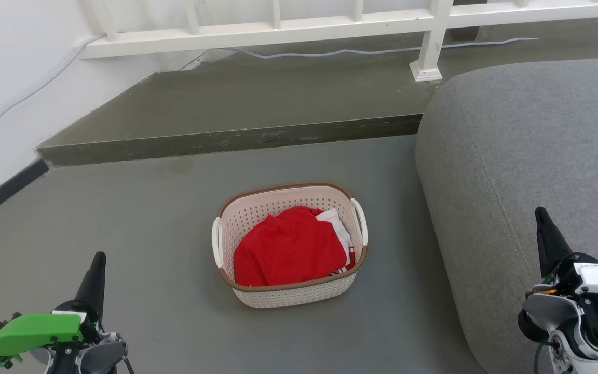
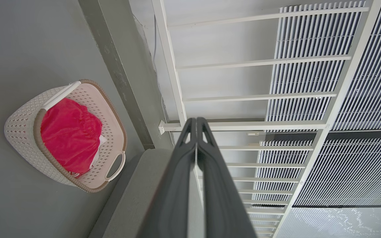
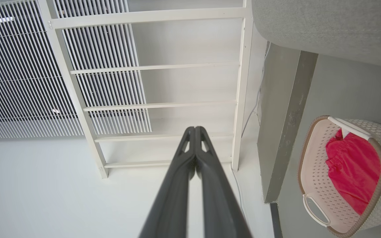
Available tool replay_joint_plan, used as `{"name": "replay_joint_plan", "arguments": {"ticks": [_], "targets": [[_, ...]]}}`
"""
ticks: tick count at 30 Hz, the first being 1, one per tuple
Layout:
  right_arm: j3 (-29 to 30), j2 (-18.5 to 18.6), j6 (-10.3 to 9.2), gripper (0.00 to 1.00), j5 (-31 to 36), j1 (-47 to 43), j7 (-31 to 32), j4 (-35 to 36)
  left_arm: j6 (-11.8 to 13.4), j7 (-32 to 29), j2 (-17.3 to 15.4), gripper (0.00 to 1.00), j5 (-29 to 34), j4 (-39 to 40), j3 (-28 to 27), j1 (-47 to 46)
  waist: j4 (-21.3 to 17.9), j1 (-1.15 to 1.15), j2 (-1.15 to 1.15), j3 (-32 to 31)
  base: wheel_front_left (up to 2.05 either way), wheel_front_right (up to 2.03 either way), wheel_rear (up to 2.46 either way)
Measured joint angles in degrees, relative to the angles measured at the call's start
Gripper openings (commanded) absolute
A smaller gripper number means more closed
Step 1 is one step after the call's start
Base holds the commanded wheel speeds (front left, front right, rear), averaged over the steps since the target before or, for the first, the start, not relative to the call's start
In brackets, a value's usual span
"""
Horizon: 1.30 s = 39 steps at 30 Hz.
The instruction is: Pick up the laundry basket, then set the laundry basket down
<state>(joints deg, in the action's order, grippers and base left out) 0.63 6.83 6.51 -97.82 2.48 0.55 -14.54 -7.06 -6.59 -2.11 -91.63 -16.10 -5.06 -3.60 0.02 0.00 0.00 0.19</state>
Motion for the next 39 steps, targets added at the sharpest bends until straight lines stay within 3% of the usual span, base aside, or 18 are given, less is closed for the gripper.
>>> {"name": "replay_joint_plan", "arguments": {"ticks": [39], "targets": [[0.24,-0.02,0.04,0.0,0.01,0.55,0.09,-0.81,-0.01,0.01,0.01,0.0,-0.01,0.16,0.02,0.0,-0.02,0.0,0.0,-0.02,0.0,0.0,0.0]]}}
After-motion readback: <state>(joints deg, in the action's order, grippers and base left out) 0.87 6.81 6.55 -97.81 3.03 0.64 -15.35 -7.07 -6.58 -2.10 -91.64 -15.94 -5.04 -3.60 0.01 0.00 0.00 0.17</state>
